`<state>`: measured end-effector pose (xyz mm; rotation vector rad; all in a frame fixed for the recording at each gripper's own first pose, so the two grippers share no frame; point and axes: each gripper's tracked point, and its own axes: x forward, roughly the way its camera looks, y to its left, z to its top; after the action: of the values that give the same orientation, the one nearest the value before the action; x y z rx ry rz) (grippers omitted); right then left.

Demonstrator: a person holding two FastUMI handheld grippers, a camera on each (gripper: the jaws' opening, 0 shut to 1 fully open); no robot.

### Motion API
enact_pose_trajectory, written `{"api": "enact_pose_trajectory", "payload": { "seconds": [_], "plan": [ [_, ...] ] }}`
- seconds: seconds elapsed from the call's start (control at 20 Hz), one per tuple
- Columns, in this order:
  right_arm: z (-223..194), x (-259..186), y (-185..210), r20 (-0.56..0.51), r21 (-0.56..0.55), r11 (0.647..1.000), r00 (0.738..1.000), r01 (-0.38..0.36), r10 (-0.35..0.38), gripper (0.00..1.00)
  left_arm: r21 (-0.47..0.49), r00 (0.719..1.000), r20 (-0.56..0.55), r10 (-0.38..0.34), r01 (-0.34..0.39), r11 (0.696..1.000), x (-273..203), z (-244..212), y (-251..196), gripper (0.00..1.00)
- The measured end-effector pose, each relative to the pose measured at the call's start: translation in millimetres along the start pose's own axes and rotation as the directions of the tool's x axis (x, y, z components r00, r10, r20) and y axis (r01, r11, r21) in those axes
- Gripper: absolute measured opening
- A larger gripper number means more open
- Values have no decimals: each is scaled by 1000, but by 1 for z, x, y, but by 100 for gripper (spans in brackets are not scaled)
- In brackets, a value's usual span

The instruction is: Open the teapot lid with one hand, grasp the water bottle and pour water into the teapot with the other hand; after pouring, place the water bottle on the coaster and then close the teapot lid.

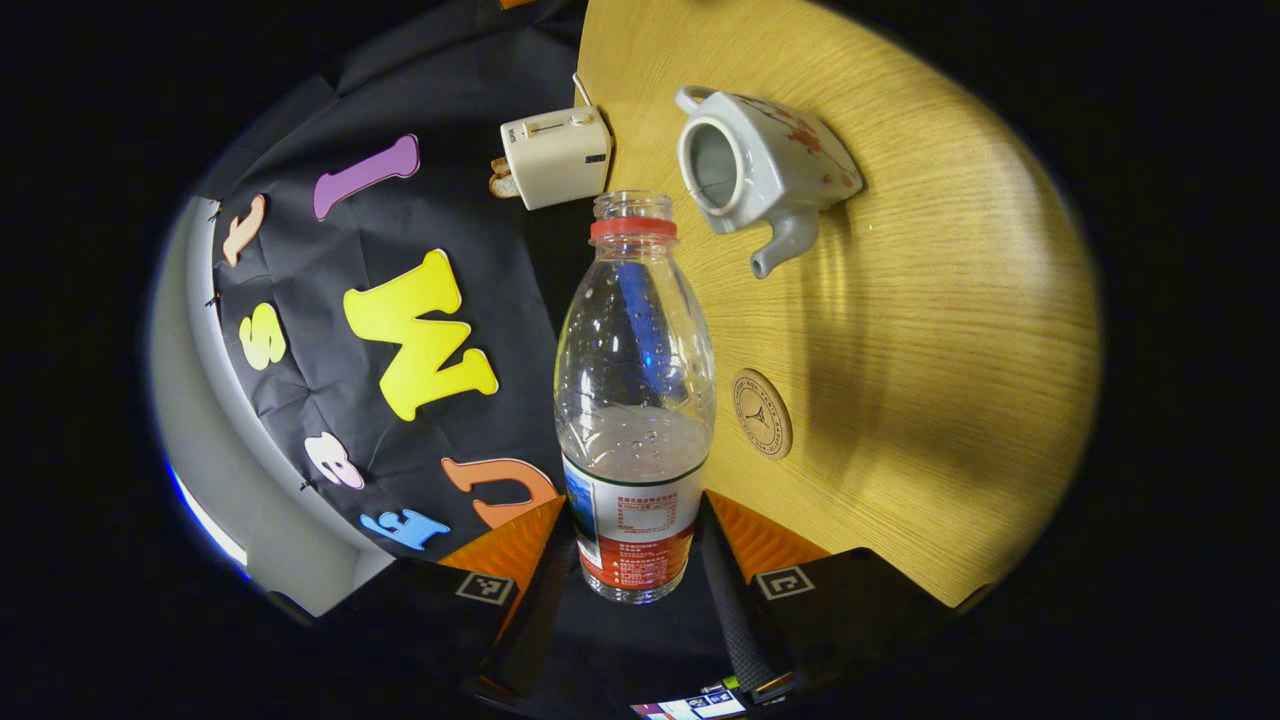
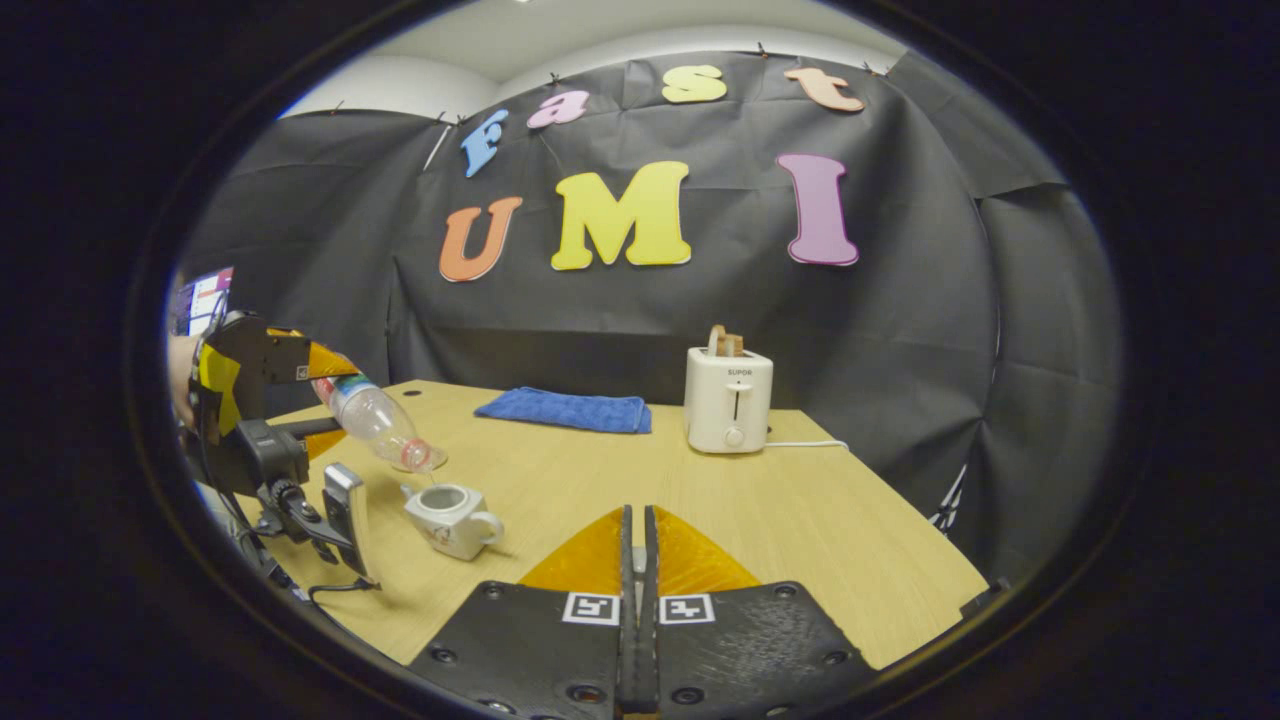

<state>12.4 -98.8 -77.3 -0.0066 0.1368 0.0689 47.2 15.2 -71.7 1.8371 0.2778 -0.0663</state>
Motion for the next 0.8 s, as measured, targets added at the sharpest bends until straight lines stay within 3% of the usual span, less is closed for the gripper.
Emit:
{"api": "enact_pose_trajectory", "payload": {
  "seconds": [0.8],
  "plan": [
    [-1,-1,0,3,16,1000,1000,-11,11,0,121,1000,-10,6,-4,993,1,2,13,72]
  ]
}}
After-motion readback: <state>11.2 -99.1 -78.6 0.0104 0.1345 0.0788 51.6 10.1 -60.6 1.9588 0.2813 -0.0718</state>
